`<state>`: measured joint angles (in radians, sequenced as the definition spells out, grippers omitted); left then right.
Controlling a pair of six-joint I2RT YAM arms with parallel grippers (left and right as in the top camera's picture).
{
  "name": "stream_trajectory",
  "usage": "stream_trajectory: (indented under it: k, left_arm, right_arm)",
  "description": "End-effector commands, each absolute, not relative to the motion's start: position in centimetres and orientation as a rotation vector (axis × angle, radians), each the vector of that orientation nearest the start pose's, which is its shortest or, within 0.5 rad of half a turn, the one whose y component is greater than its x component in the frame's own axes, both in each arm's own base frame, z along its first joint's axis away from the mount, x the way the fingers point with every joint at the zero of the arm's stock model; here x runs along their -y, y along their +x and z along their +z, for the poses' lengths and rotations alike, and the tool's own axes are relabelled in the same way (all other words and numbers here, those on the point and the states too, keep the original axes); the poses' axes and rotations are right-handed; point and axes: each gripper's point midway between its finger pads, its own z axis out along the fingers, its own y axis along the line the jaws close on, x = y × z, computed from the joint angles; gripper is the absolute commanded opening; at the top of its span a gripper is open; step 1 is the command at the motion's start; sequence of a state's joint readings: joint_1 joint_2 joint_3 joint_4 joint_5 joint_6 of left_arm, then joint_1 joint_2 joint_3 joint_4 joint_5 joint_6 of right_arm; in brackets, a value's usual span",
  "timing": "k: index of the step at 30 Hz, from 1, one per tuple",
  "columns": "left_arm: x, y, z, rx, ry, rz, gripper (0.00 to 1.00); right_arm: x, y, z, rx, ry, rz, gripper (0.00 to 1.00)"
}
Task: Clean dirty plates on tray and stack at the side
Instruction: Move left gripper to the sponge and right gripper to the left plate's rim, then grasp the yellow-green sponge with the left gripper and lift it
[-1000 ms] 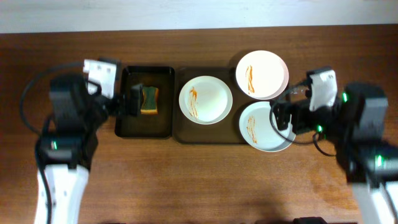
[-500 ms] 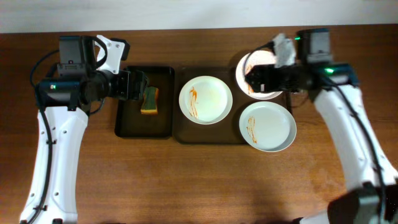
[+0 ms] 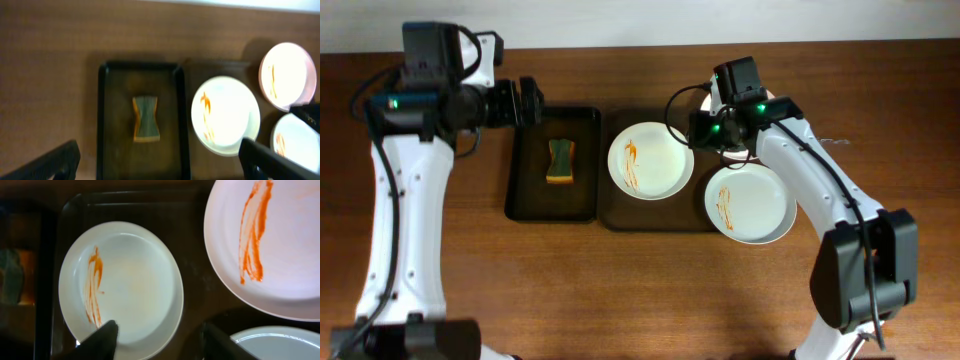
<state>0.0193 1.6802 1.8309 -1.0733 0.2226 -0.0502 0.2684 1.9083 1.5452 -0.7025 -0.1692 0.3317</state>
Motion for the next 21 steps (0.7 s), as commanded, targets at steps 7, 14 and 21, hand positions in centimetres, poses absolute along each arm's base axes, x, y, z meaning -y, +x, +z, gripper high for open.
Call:
stream_trajectory:
  k: [7,14,21]
  left_arm:
    - [2.6,46.3,22.7,-2.675,-0.064,-0.302,1.00]
    - [2.6,46.6,21.8,-2.694,-0.068,-0.303,1.00]
    - [2.6,46.6,21.7,-2.697,-0.068,-0.303,1.00]
  right_arm:
    - [-15.7,46.4,7.5,-2.735,0.180,0.408,0.34]
    - [-16.4,45.5,2.4,-2.842,0.297,0.389,0.33]
    - [-17.2,44.8,0.8,-2.879,0.331,0.384,0.24]
